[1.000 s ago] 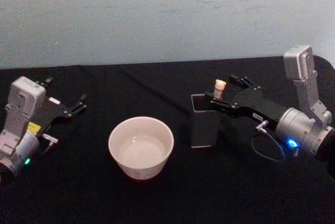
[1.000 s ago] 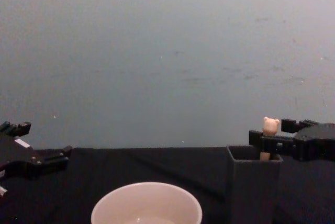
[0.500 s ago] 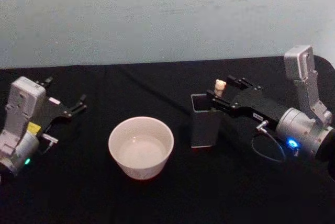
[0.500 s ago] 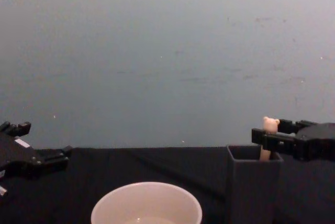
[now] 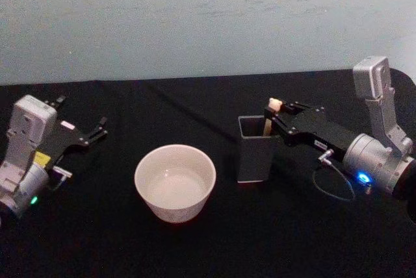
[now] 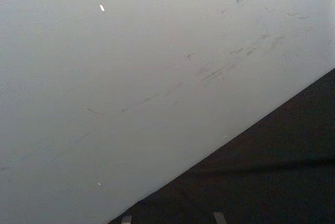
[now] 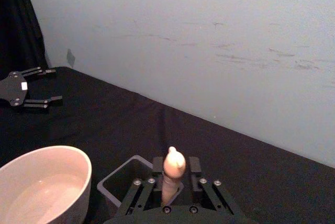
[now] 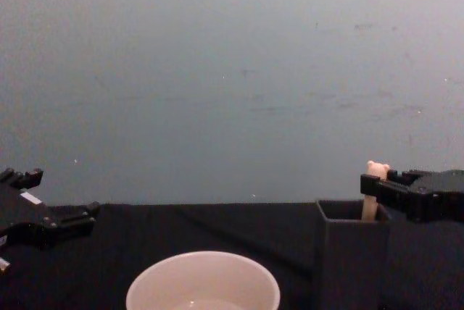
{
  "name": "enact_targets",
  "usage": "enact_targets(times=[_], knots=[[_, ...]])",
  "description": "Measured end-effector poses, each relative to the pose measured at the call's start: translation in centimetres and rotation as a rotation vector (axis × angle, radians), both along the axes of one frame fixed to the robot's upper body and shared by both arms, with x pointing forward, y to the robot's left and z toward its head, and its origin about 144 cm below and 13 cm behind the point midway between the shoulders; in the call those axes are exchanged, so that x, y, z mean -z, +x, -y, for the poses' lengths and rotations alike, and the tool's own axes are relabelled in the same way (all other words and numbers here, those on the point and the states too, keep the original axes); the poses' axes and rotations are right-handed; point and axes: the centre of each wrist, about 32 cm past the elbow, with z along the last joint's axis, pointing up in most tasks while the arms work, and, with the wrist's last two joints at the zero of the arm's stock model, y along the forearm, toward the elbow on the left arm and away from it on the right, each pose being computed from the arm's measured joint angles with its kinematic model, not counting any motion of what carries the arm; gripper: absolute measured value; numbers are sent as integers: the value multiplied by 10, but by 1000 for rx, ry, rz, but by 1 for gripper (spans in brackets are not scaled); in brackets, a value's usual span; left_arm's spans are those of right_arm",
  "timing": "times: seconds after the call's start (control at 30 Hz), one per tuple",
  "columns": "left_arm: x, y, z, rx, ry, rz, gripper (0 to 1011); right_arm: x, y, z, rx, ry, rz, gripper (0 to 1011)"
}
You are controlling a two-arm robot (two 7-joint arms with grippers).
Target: Pick up the stirring spoon with one hand, stir inside the cup, then place it back in its original position.
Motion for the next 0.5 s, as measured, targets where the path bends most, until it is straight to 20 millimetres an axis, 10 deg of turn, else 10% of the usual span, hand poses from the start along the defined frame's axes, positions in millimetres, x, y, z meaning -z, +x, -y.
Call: enact_targets(times=[0.5], knots=[[0,0,0,0,0,0,1001,0,0,0,0,0,0,214]])
